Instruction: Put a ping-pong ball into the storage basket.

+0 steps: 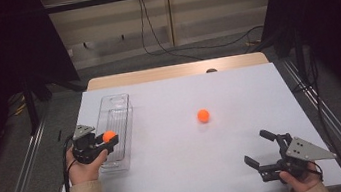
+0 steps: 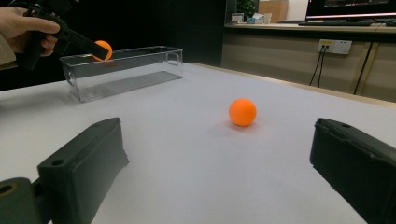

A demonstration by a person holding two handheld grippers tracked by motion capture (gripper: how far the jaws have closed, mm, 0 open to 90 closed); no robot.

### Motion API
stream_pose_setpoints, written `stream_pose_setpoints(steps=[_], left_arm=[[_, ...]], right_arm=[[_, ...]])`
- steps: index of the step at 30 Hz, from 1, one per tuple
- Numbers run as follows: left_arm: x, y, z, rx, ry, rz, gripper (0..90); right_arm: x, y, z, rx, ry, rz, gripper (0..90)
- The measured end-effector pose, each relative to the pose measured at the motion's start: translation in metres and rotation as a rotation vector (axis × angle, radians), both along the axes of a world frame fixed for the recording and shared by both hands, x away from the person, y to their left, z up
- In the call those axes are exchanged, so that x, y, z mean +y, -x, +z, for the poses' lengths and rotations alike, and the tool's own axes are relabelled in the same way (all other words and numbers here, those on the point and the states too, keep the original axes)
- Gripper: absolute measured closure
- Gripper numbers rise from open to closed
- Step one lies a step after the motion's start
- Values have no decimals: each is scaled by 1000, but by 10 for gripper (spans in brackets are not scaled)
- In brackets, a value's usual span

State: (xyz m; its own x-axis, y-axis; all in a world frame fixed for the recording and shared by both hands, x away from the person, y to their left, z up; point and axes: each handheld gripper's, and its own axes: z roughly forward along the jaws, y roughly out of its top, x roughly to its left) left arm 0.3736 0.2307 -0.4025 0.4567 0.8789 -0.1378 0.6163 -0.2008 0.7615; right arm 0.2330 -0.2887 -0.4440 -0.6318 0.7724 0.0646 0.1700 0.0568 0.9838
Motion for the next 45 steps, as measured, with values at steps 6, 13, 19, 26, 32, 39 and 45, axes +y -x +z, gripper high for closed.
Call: stream_pose_setpoints(steps=[6,13,19,26,32,39,45], left_arm=[[0,0,-1,2,-5,4,508],[0,0,-2,0,-9,9,507],[1,0,-2,-4,-13,20,485],[-1,1,0,-9,-7,22,457],[-5,2,4,-21,3,13,411],[-11,4,10,-26,24,-8,359],[-18,5,14,-31,31,-33,317]], right_arm=[[0,0,0,0,0,0,24],[0,0,0,-1,0,0,24],[0,0,0,0,0,0,24],[0,0,0,0,0,-1,24],[0,0,0,0,0,-1,24],[0,0,0,0,1,1,24],[0,0,0,0,1,2,24]])
